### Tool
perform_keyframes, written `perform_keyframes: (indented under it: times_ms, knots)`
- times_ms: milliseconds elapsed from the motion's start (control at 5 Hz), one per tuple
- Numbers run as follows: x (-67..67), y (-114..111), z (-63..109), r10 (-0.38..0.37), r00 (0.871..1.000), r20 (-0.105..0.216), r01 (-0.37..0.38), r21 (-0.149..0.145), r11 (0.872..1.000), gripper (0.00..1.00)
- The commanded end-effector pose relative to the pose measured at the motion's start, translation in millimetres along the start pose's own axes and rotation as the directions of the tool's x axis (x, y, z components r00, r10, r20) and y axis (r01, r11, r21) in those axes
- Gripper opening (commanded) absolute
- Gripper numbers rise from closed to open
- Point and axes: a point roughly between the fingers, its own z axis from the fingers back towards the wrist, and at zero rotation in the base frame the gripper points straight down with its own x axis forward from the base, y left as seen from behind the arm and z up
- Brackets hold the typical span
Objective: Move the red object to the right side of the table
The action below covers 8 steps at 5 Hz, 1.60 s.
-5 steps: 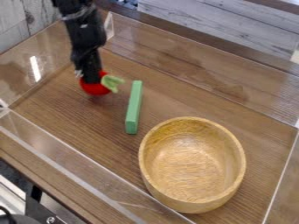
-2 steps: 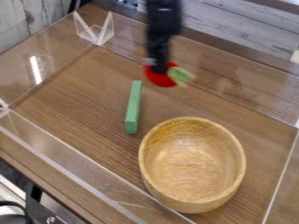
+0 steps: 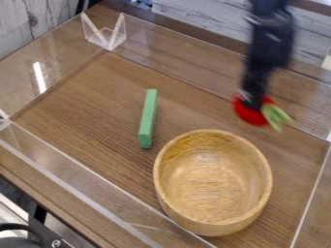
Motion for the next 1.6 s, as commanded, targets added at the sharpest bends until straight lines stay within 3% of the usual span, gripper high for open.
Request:
perform_keyframes:
  times_ms: [0, 200, 400, 1400]
  knots:
    - [25.3, 8.7, 4.8, -0.052, 0.998, 0.023, 0.051, 0.048, 0.998, 0.0]
    - [28.6, 15.4, -8.2, -0.067, 0.997, 0.03, 0.066, 0.033, 0.997, 0.0]
    - [22.6, 20.6, -18.7, -0.077, 0.996, 0.038, 0.076, 0.019, 0.997, 1.0]
    - [-0.2, 34.9, -42.1, -0.081, 0.995, 0.059, 0.083, -0.022, 0.996, 1.0]
